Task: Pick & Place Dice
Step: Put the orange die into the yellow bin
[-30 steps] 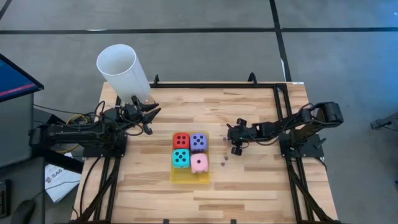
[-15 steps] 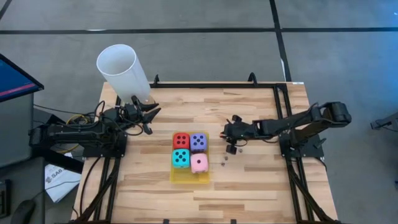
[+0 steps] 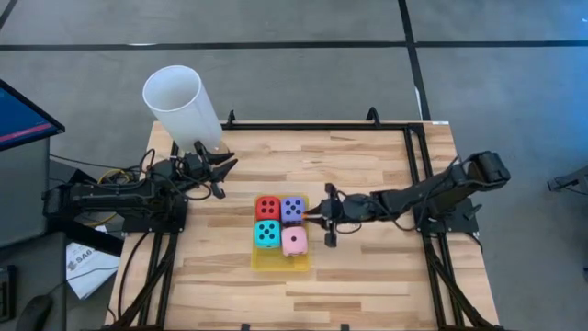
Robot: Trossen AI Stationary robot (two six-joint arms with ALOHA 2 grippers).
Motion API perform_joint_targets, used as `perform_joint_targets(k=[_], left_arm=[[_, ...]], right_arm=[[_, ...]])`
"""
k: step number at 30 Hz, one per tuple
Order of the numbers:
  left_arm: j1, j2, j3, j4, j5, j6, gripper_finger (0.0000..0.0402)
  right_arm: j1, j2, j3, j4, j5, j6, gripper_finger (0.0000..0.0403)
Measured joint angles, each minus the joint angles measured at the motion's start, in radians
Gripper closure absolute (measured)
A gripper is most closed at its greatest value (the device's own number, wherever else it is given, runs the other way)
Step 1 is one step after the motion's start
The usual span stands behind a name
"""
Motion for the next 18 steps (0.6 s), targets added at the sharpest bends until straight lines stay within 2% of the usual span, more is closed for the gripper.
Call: perform_joint_targets(k=[6, 9, 14, 18], left_arm=[[0.0, 0.009, 0.0, 0.006, 0.0, 0.0, 0.0312], [0.0, 0.01, 0.0, 0.01, 0.0, 0.0, 0.0312], [0.0, 0.012, 0.0, 0.01, 0.001, 0.0, 0.0312], [0.0, 0.016, 0.0, 0.012, 0.0, 0.0, 0.0312]], right_arm=[[0.012, 0.125, 0.09, 0.011, 0.0, -0.019, 0.035], [0.012, 0.182, 0.163, -0.043, -0.008, -0.06, 0.0343], [0.012, 0.252, 0.292, -0.176, -0.093, -0.12, 0.033], [0.01, 0.292, 0.356, -0.252, -0.098, -0.136, 0.0323]])
